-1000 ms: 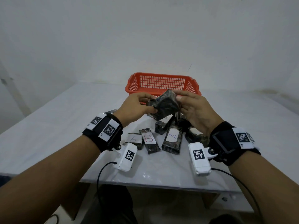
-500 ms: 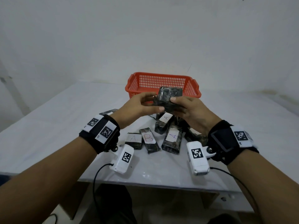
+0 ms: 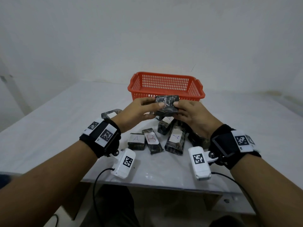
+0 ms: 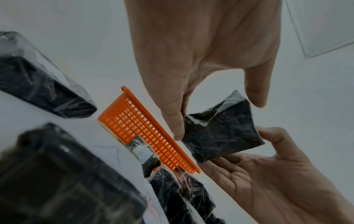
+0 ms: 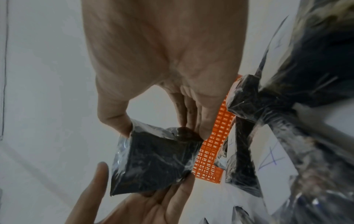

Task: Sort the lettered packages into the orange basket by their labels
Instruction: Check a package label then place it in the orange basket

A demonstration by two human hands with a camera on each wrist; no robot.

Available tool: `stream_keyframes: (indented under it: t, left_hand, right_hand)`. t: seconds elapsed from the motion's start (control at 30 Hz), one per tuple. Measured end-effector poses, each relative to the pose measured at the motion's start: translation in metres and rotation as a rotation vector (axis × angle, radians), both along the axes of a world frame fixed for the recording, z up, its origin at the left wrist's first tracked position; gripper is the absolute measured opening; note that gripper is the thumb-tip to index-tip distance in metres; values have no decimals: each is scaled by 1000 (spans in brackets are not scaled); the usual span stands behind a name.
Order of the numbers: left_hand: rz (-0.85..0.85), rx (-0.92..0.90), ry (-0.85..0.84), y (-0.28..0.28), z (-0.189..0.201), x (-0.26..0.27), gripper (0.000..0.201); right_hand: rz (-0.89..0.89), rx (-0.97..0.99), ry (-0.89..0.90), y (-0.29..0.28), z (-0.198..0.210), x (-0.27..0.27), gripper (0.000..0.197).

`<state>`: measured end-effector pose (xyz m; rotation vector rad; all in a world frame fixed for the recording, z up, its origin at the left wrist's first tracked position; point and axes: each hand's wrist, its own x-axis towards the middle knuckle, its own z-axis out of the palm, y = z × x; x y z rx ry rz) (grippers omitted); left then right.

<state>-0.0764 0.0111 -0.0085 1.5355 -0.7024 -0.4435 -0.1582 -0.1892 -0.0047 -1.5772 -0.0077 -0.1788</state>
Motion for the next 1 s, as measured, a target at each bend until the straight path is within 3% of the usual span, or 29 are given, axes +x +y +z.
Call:
stream_keyframes:
  t: [0.13,0.3,0.4,0.57,0.7,0.83,1.0]
  left_hand:
    - [46,-13,-25,-2,-1,0,41]
    - [14,-1,-55,-2,-3,2,56]
    - [-25,9,-58,0,-1,1,50]
    - [56,-19,-44,-4,0,2,48]
    - [-63,-3,-26,-2,-1,0,49]
    - [4,30,-94,-3,-1,-2,37]
    - [-51,19,-70,-2,-4,-3,39]
  right_hand:
    - [62,1,20,-1,-2,1,23]
    - [29,-13,-19,-2,-1,2,28]
    - [58,-1,-28,-5,-1,0,39]
    - [107,-16,-30,-11,-7,2,53]
    - [87,-27,-36,-13,-10,1,53]
    - [87,-4,-16,-10,-8,-1,43]
    - [69,2,-34,-10,-9,-3,42]
